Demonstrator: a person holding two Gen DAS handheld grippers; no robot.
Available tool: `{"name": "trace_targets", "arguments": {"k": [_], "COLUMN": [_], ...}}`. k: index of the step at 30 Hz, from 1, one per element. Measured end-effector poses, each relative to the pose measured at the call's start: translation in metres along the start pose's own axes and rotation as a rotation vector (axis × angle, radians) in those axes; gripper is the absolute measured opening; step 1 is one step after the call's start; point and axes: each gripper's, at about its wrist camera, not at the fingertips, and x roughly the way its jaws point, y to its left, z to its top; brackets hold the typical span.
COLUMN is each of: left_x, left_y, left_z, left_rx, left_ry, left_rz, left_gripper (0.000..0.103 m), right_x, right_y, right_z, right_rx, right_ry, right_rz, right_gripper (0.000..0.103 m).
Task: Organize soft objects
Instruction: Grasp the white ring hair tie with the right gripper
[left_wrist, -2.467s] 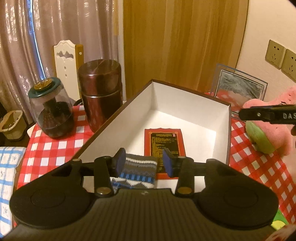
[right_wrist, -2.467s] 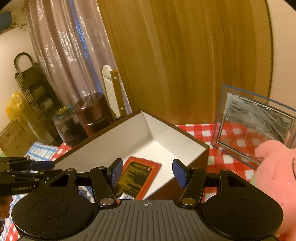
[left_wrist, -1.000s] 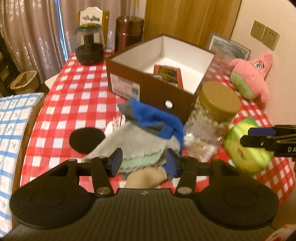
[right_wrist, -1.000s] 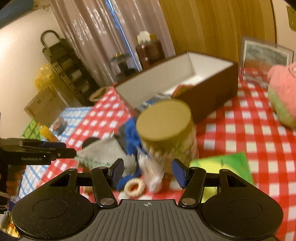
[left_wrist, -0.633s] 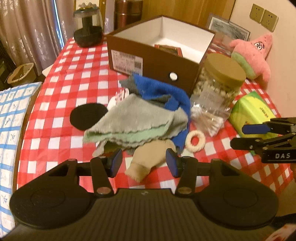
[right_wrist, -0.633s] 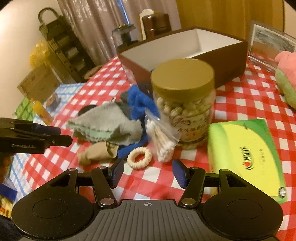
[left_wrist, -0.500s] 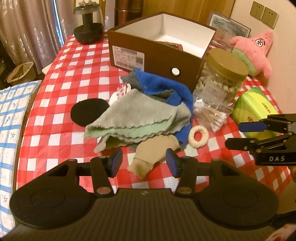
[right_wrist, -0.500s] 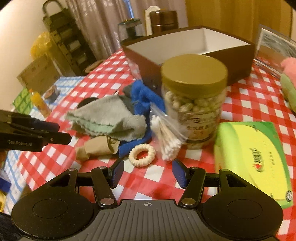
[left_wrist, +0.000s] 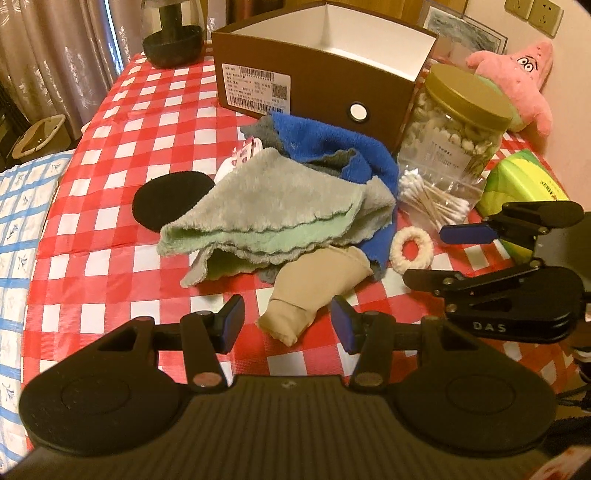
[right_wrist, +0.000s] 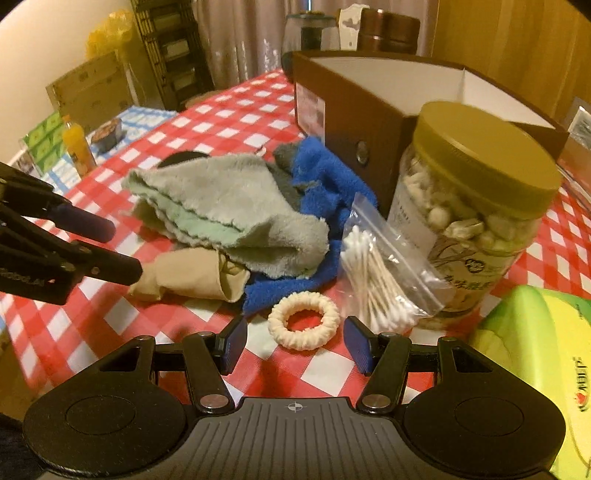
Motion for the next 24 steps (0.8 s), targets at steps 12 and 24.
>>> {"name": "trace_targets", "arguments": {"k": [12,24], "left_x": [0.012,0.023], "left_y": [0.001,-0.006], "left_z": [0.0,0.001], "left_rx": [0.02,0.101], "left_ry": [0.008,0.008], "left_rz": [0.001,-0.021], "left_gripper": [0.048,0.049], "right_x": [0.02,-0.002], "right_y": [0.006,0.002], "right_z": [-0.003,-0.006], "right_rx": [-0.05,-0.041], "right_ry": [0.007,-0.019], "right_rz": [-0.059,-0.013], "right_gripper": [0.047,0.019]}}
